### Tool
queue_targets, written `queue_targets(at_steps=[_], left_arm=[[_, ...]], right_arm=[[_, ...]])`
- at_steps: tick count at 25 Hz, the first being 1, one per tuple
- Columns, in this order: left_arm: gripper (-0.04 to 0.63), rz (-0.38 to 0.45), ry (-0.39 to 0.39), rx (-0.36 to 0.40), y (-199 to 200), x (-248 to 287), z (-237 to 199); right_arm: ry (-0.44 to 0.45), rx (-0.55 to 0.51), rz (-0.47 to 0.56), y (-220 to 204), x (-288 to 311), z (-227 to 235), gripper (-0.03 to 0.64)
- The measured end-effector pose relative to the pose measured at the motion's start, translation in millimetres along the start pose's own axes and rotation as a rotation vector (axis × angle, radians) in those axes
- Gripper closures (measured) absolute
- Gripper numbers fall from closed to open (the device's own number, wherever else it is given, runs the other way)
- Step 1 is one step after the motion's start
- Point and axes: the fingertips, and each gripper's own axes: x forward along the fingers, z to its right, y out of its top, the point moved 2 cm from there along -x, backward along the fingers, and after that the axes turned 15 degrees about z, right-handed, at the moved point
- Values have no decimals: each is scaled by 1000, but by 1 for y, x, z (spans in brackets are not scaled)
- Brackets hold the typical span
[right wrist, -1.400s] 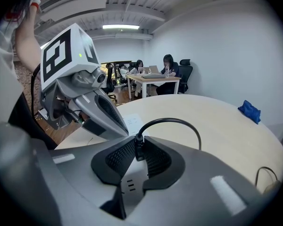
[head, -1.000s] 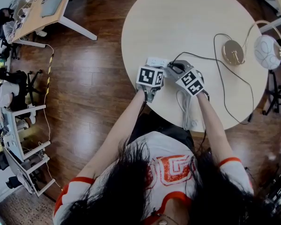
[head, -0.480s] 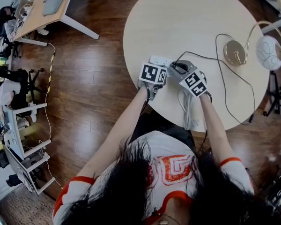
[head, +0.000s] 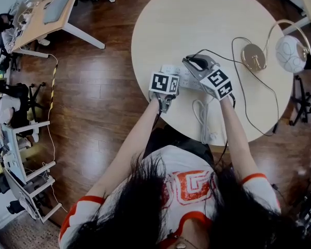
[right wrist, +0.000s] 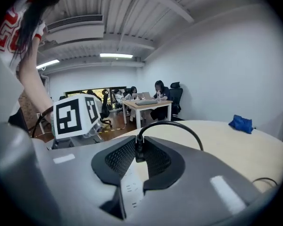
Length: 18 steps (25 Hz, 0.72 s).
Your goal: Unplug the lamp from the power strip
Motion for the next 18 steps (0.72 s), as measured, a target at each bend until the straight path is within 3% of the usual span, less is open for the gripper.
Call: queue_targets(at_steps=[3,10,13,18], left_arm=[[595,3,17,76,0,2,3],[595,53,6,-66,2,1,-1],[595,62,14,-68,2,1,-1],[595,69,15,-63,2,2,-1]], right_arm=[[-33,24,-58,-19,-9,7,561],[-55,-16,-235,-61,-10,4,560],[-84,-42,-300,-74,-12,8,560],[-98,-37,-303,-75,-12,12,553]])
